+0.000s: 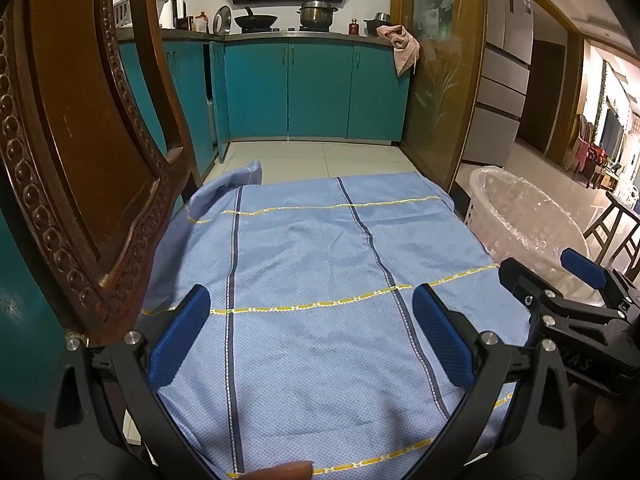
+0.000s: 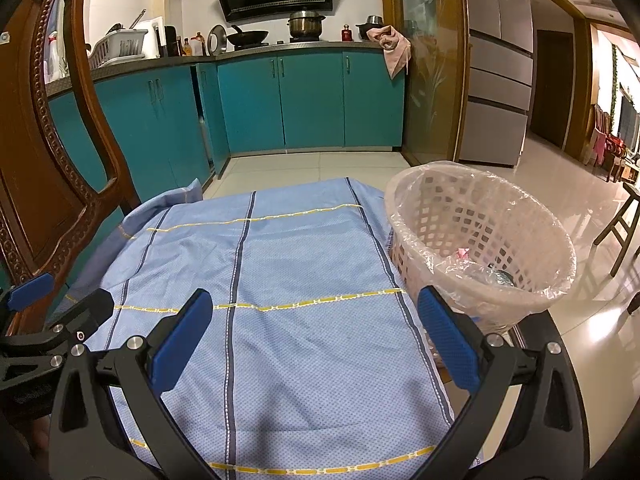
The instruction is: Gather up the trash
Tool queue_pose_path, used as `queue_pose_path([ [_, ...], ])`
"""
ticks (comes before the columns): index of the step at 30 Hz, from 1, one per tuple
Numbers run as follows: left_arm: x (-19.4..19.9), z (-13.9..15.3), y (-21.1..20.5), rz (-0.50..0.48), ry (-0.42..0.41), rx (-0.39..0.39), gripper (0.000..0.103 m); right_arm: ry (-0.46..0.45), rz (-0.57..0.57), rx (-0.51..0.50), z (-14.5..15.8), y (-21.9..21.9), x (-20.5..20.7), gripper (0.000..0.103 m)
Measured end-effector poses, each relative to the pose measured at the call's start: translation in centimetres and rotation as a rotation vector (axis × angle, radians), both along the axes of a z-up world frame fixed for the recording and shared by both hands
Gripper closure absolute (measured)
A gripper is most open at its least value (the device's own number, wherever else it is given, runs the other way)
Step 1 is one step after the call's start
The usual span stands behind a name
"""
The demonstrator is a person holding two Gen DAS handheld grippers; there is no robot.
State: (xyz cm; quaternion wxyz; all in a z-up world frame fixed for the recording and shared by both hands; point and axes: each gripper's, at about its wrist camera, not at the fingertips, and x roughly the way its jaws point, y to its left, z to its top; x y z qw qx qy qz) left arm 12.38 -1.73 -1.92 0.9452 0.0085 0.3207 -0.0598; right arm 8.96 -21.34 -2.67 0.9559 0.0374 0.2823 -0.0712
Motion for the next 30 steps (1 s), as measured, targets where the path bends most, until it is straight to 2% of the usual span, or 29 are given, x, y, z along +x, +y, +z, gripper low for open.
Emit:
queue_pose_path([
  [30,0.05,-0.33,0.41,0.009,0.007,-0.002,0.002,0.021,0.020,-0.014,-0.37,0.53,0.16,0.003],
])
